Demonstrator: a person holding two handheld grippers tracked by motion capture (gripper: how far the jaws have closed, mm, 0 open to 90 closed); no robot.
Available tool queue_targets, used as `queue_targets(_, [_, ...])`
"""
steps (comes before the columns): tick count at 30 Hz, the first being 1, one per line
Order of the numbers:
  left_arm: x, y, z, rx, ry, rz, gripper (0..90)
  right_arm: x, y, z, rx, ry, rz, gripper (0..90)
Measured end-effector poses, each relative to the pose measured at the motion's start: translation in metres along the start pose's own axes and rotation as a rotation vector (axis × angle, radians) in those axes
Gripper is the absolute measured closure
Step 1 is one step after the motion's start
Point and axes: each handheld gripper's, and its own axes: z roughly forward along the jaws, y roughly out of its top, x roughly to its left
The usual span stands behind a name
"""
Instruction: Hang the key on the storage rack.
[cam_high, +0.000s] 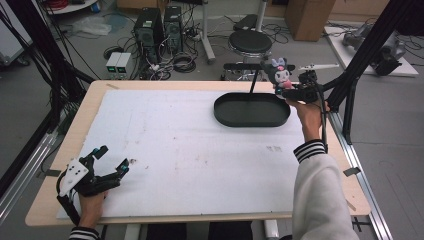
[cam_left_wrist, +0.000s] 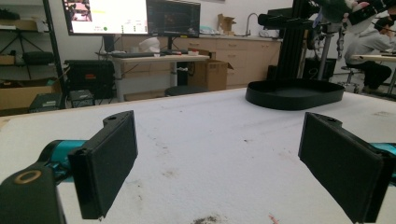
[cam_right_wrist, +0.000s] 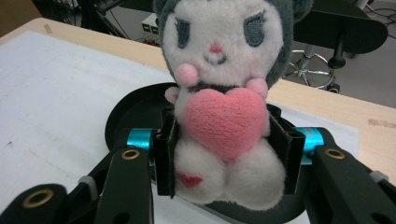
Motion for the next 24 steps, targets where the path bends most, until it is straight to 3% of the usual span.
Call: queue_targets(24, [0.0, 0.0, 0.0, 0.001, 0.0, 0.0, 12.2, -0.012, 0.001, 0.016, -0.025, -0.056, 0.063, 53.2])
